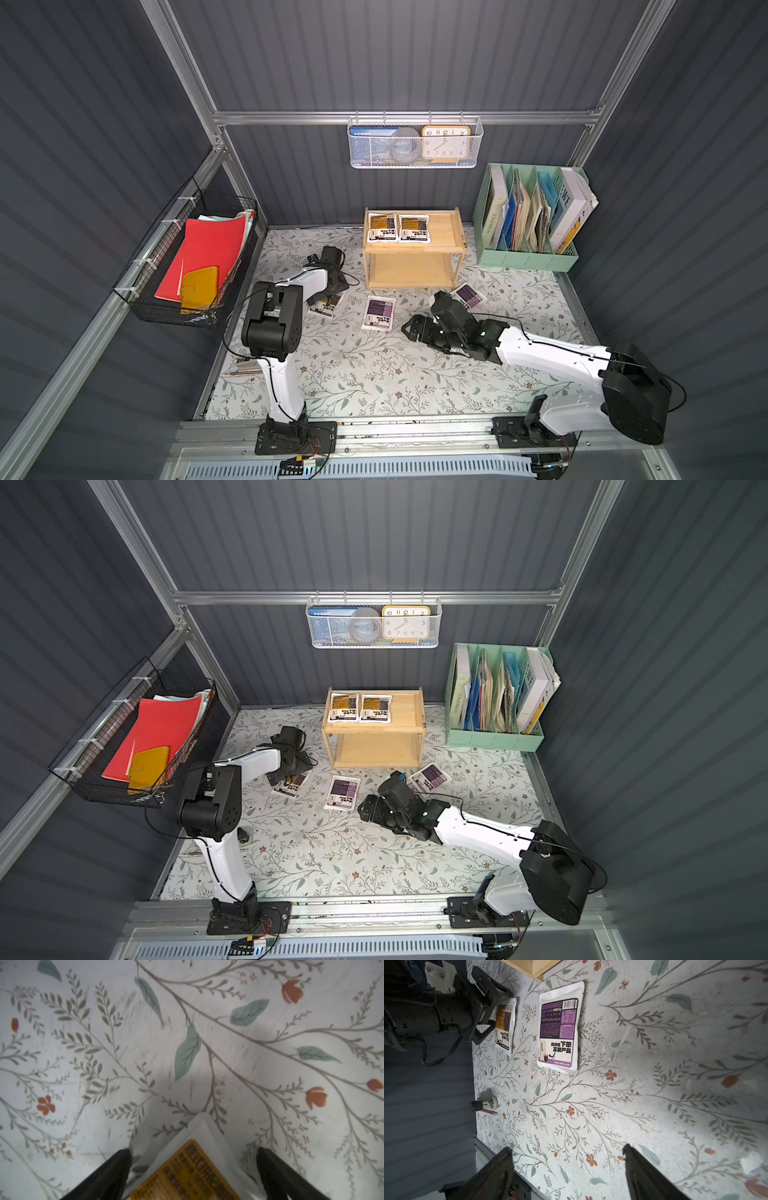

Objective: Place the bagged coffee beans on the shelf by color
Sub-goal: Adjust the bagged coffee beans at the center of the board.

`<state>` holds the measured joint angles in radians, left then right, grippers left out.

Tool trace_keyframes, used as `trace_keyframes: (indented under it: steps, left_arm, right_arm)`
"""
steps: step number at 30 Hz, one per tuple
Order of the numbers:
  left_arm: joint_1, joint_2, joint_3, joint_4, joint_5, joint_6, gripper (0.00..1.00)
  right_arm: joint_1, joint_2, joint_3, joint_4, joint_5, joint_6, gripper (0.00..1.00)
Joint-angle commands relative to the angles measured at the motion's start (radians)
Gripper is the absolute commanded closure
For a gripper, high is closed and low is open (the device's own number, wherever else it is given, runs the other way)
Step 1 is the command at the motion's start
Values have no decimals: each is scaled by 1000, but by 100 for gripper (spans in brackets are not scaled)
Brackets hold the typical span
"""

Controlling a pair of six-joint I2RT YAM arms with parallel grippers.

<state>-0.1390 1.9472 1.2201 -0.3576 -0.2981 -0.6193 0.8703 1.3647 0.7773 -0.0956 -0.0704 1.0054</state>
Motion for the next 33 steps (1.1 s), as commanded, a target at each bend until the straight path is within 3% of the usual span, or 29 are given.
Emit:
trace_keyframes:
  steps: [1,10,22,26,33]
  left_arm:
    - [-5,-23,-95,-45,61,-30,0]
    - [-8,-160,-265,14,176,-96,0]
    - [-70,-380,-462,133,332,-333,0]
    - [-98,-440,-451,101,292,-366,0]
    - [-97,-452,-323,-66,90,-365,0]
  right_arm:
    - [1,16,-1,17,-15,-7,14]
    - [2,47,16,25,-27,-2,14]
    - [10,103,28,72,-66,19,14]
    - [15,121,34,95,-81,25,14]
    - [20,182,72,160,-129,41,14]
